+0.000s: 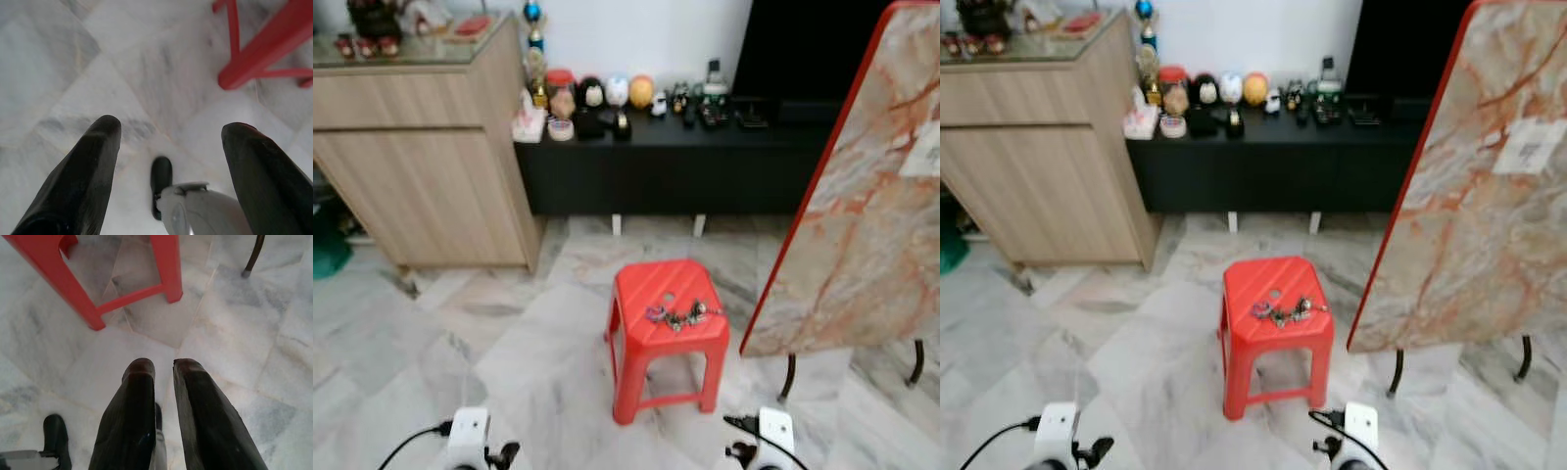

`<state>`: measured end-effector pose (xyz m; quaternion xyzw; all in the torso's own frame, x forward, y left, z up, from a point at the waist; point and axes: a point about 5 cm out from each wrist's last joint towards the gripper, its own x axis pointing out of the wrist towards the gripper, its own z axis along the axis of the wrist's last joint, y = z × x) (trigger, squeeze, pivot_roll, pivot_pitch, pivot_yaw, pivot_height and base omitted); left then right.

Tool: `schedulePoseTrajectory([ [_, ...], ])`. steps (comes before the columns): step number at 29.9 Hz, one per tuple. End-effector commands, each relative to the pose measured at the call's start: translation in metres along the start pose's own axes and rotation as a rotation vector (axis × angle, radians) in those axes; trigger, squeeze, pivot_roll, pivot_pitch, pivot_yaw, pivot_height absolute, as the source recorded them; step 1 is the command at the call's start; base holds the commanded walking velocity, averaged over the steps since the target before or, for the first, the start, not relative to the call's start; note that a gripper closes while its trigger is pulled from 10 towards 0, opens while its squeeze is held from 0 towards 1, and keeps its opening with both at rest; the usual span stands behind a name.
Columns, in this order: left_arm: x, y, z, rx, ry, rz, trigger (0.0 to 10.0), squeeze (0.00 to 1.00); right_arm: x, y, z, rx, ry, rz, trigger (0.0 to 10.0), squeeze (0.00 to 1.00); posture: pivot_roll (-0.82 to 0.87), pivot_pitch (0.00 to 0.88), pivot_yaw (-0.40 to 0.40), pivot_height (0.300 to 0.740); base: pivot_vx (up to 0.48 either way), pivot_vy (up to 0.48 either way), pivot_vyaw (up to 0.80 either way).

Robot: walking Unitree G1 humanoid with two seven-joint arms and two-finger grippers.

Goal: Hang keys on a hook

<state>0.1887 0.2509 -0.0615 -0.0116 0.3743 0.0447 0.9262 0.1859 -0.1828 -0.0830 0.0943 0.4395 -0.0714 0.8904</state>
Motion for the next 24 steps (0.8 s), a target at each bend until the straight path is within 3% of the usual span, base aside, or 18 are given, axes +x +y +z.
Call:
schedulePoseTrajectory([
  [1, -0.001, 0.003, 0.004, -0.005, -0.05, 0.019, 10.0, 0.0, 0.0, -0.004, 0.002, 0.017, -0.027, -0.023, 10.0, 0.0, 0.05, 0.0, -0.029, 0.74, 0.0, 0.0, 0.0],
  [4, -0.003, 0.002, 0.006, -0.028, -0.121, 0.017, 10.0, 0.0, 0.0, -0.01, 0.018, 0.043, -0.116, -0.062, 10.0, 0.0, 0.03, 0.0, -0.013, 0.74, 0.0, 0.0, 0.0],
  [6, -0.006, 0.0, 0.01, -0.063, -0.213, -0.003, 10.0, 0.0, 0.0, -0.014, 0.043, 0.077, -0.247, -0.069, 10.0, 0.0, 0.02, 0.0, -0.008, 0.74, 0.0, 0.0, 0.0],
  [10, -0.01, -0.003, 0.017, -0.054, -0.328, -0.042, 10.0, 0.0, -0.006, -0.01, 0.087, 0.049, -0.48, -0.018, 10.0, 0.0, 0.02, 0.0, -0.012, 0.74, 0.0, 0.0, 0.0],
  [11, -0.003, -0.017, 0.045, -0.015, -0.412, -0.071, 10.0, 0.0, -0.009, -0.008, 0.097, 0.037, -0.535, -0.006, 10.0, 0.0, 0.01, 0.0, -0.013, 0.74, 0.0, 0.0, 0.0],
  [12, 0.001, -0.043, 0.1, 0.046, -0.59, -0.127, 10.0, 0.0, -0.015, -0.005, 0.113, 0.03, -0.63, 0.019, 10.0, 0.0, 0.01, 0.0, -0.015, 0.74, 0.0, 0.0, 0.0],
  [14, -0.007, -0.059, 0.122, 0.062, -0.687, -0.169, 10.0, 0.0, -0.021, -0.001, 0.123, 0.025, -0.697, 0.046, 10.0, 0.0, 0.0, 0.0, -0.018, 0.74, 0.0, 0.0, 0.0],
  [16, -0.011, -0.065, 0.125, 0.067, -0.722, -0.186, 10.0, 0.0, -0.024, 0.002, 0.127, 0.019, -0.728, 0.062, 10.0, 0.0, 0.0, 0.0, -0.018, 0.74, 0.0, 0.0, 0.0],
  [17, -0.016, -0.071, 0.124, 0.055, -0.756, -0.201, 10.0, 0.0, -0.027, 0.004, 0.127, -0.005, -0.747, 0.08, 10.0, 1.0, 0.0, 0.0, -0.034, 0.74, 0.0, 0.0, 0.0],
  [24, -0.029, -0.083, 0.125, 0.012, -0.838, -0.235, 10.0, 0.0, -0.026, 0.014, 0.108, -0.07, -0.699, 0.146, 10.0, 1.0, 0.01, 0.0, -0.059, 0.74, 0.0, 0.0, 0.0],
])
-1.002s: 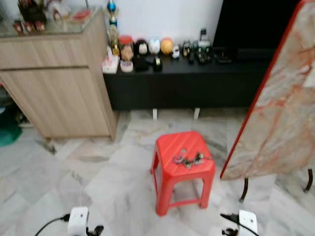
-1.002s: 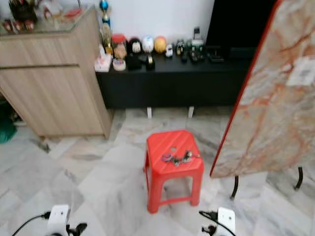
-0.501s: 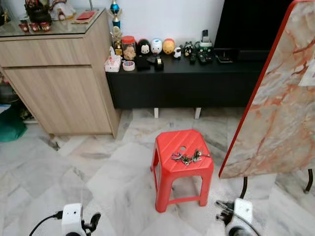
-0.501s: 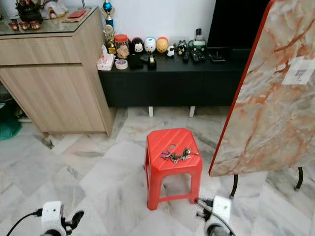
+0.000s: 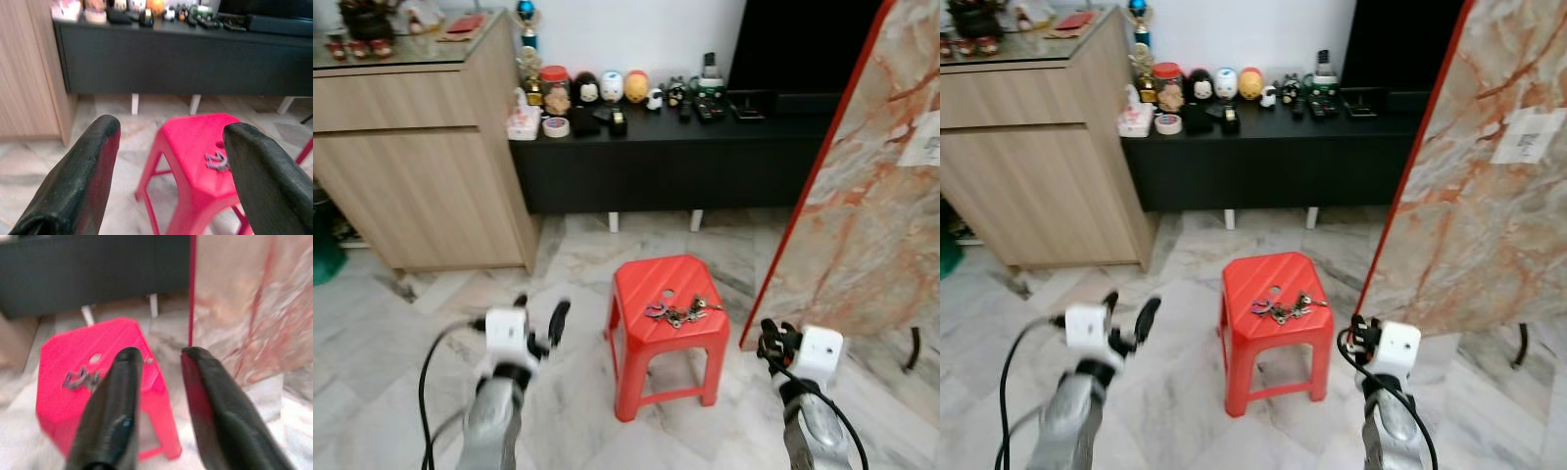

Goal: Hang keys on a hook

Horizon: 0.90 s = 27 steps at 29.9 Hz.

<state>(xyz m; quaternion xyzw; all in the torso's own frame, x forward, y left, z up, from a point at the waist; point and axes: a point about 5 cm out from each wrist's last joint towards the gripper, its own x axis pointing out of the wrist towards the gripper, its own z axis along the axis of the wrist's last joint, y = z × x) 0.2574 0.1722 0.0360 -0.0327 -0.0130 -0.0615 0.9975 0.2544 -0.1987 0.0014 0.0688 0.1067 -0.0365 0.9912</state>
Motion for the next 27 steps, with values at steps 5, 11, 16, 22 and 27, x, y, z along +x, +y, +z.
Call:
schedulePoseTrajectory([
  [5, -0.004, 0.001, 0.011, 0.005, 0.005, -0.001, 10.0, 0.0, 0.001, 0.009, 0.0, 0.016, 0.017, 0.011, 10.0, 1.0, 0.01, 0.0, -0.056, 0.74, 0.0, 0.0, 0.0],
  [11, -0.005, 0.004, 0.003, 0.005, 0.058, 0.001, 10.0, 0.0, 0.003, 0.01, 0.0, 0.027, 0.029, 0.02, 10.0, 1.0, 0.01, 0.0, -0.059, 0.74, 0.0, 0.0, 0.0],
  [16, -0.01, 0.014, -0.015, 0.008, 0.191, 0.017, 10.0, 0.0, -0.001, 0.004, -0.015, 0.018, 0.122, -0.005, 10.0, 1.0, 0.02, 0.0, -0.067, 0.74, 0.0, 0.0, 0.0],
  [22, -0.03, 0.032, -0.059, 0.002, 0.465, 0.09, 10.0, 0.0, -0.028, -0.007, -0.067, -0.045, 0.442, -0.043, 10.0, 0.0, 0.05, 0.0, -0.064, 0.74, 0.0, 0.0, 0.0],
  [27, -0.053, 0.039, -0.084, -0.006, 0.667, 0.132, 10.0, 0.0, -0.046, -0.011, -0.088, -0.032, 0.583, -0.079, 10.0, 0.0, 0.03, 0.0, -0.058, 0.74, 0.0, 0.0, 0.0],
])
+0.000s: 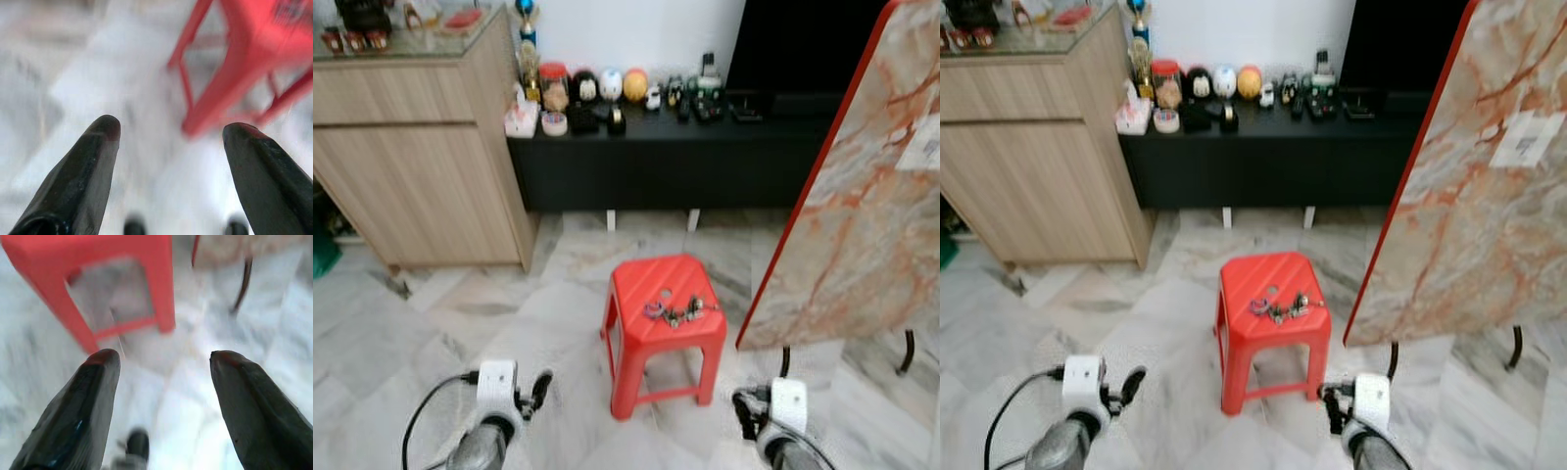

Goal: Hang keys on a hook

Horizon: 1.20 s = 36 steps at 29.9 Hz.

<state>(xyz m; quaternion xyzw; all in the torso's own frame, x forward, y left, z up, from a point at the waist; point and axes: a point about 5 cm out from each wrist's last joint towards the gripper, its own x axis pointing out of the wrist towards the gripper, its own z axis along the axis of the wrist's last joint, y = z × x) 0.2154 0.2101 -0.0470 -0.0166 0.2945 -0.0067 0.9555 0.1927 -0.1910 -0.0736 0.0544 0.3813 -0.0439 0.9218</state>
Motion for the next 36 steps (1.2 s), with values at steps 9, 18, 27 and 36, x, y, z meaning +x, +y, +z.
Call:
schedulePoseTrajectory([
  [9, -0.01, 0.001, -0.042, -0.021, 0.247, 0.067, 10.0, 0.0, -0.01, 0.0, -0.037, 0.133, 0.136, -0.098, 10.0, 0.0, 0.01, 0.0, -0.038, 0.74, 0.027, 0.0, 0.0],
  [18, -0.008, -0.009, -0.043, -0.04, 0.255, 0.07, 10.0, 0.0, -0.007, 0.008, -0.031, 0.157, 0.108, -0.087, 10.0, 0.0, 0.02, 0.0, -0.042, 0.74, 0.308, 0.0, 0.0],
  [27, -0.007, -0.009, -0.043, -0.055, 0.257, 0.076, 10.0, 0.0, -0.004, 0.004, -0.021, 0.168, 0.083, -0.104, 10.0, 0.0, 0.03, 0.0, -0.044, 0.74, 0.39, 0.0, 0.0],
  [36, -0.008, -0.009, -0.046, -0.054, 0.265, 0.07, 10.0, 0.0, -0.003, 0.005, -0.019, 0.164, 0.082, -0.107, 10.0, 0.0, 0.03, 0.0, -0.042, 0.74, 0.39, 0.0, 0.0],
])
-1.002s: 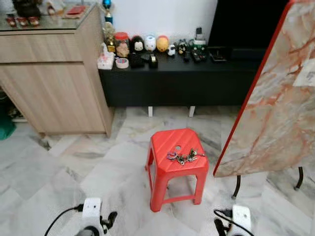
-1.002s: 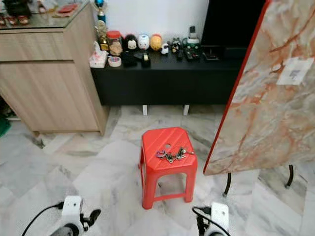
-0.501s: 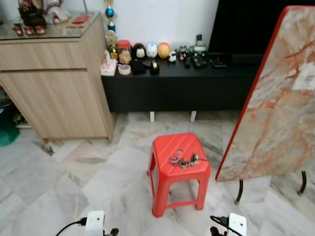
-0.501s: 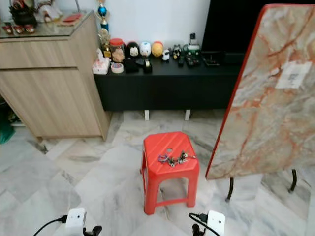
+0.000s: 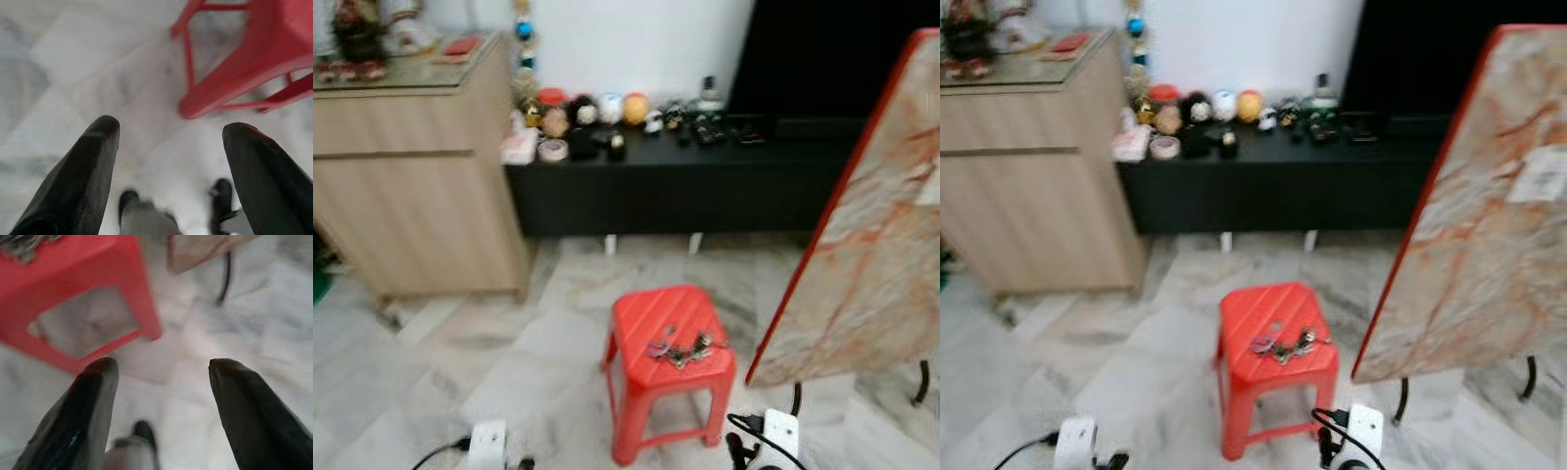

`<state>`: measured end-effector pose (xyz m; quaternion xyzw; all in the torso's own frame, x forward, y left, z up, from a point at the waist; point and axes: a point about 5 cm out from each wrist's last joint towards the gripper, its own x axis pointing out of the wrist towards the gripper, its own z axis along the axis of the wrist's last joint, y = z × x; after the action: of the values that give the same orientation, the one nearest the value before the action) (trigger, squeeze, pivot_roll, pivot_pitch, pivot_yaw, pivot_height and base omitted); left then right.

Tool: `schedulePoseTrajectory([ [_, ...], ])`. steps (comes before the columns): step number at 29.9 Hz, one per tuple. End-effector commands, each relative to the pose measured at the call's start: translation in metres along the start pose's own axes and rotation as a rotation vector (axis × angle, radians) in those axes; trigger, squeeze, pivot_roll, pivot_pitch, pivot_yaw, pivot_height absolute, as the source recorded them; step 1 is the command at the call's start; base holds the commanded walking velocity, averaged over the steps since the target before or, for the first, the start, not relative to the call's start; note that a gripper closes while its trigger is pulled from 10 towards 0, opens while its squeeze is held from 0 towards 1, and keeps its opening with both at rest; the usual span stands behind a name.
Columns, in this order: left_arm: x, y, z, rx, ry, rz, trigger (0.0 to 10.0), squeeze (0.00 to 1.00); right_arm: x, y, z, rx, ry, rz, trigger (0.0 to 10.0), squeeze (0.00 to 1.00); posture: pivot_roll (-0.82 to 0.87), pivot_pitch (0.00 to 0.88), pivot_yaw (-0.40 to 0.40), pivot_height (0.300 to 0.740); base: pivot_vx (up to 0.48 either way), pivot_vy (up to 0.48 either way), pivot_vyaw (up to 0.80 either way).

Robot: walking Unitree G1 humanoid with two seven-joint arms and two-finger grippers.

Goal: Hang keys on a hook

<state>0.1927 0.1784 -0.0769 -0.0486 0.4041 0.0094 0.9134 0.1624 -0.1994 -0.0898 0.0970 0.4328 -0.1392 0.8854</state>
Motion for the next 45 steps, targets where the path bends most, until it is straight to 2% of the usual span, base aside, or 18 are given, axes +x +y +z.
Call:
schedulePoseTrajectory([
  [1, -0.005, 0.022, -0.007, 0.014, 0.029, 0.058, 10.0, 0.0, 0.003, 0.02, 0.01, 0.012, -0.03, 0.048, 10.0, 0.0, 0.03, 0.0, -0.042, 0.74, 0.39, 0.0, 0.0],
  [11, -0.005, 0.023, -0.007, 0.02, 0.03, 0.058, 10.0, 0.0, 0.002, 0.019, 0.008, 0.01, -0.021, 0.051, 10.0, 0.0, 0.03, 0.0, -0.041, 0.74, 0.384, 0.0, 0.0],
  [18, -0.006, 0.025, -0.006, 0.021, 0.02, 0.072, 10.0, 0.0, 0.002, 0.019, 0.008, -0.026, -0.018, 0.086, 10.0, 0.0, 0.03, 0.0, -0.041, 0.74, 0.0, 0.0, 0.0],
  [24, -0.006, 0.024, -0.006, 0.015, 0.018, 0.066, 10.0, 0.0, 0.002, 0.017, 0.006, -0.017, -0.01, 0.082, 10.0, 0.0, 0.03, 0.0, -0.043, 0.74, 0.0, 0.0, 0.71],
  [27, -0.006, 0.024, -0.006, 0.016, 0.017, 0.065, 10.0, 0.0, 0.002, 0.016, 0.006, 0.013, -0.007, 0.067, 10.0, 0.0, 0.03, 0.0, -0.044, 0.74, 0.0, 0.0, 0.0],
  [32, -0.005, 0.026, -0.001, 0.032, -0.016, 0.064, 10.0, 0.0, 0.002, 0.015, 0.007, 0.001, -0.013, 0.073, 10.0, 0.0, 0.02, 0.0, -0.041, 0.74, 0.0, 0.0, 0.0],
  [35, -0.004, 0.033, 0.022, 0.034, -0.131, 0.079, 10.0, 0.0, 0.003, 0.016, 0.015, -0.012, -0.06, 0.095, 10.0, 0.0, 0.02, 0.0, -0.04, 0.74, 0.0, 0.0, 0.0],
  [37, -0.004, 0.036, 0.029, 0.026, -0.175, 0.089, 10.0, 0.0, 0.004, 0.017, 0.022, -0.032, -0.097, 0.109, 10.0, 0.0, 0.02, 0.0, -0.04, 0.74, 0.0, 0.0, 0.0],
  [39, -0.007, 0.044, 0.06, -0.046, -0.357, 0.091, 10.0, 0.0, 0.005, 0.018, 0.04, -0.11, -0.183, 0.123, 10.0, 0.0, 0.02, 0.0, -0.042, 0.74, 0.0, 0.0, 0.0],
  [42, -0.012, 0.047, 0.08, -0.077, -0.486, 0.066, 10.0, 0.0, 0.004, 0.018, 0.057, -0.114, -0.272, 0.135, 10.0, 0.0, 0.02, 0.0, -0.043, 0.74, 0.0, 0.0, 0.0],
  [44, -0.013, 0.046, 0.086, -0.077, -0.52, 0.054, 10.0, 0.0, 0.004, 0.018, 0.062, -0.121, -0.298, 0.134, 10.0, 0.0, 0.02, 0.0, -0.043, 0.74, 0.0, 0.0, 0.0],
  [45, -0.02, 0.04, 0.099, 0.001, -0.605, 0.003, 10.0, 0.0, 0.002, 0.023, 0.081, -0.183, -0.396, 0.152, 10.0, 0.0, 0.02, 0.0, -0.042, 0.74, 0.0, 0.0, 0.0],
])
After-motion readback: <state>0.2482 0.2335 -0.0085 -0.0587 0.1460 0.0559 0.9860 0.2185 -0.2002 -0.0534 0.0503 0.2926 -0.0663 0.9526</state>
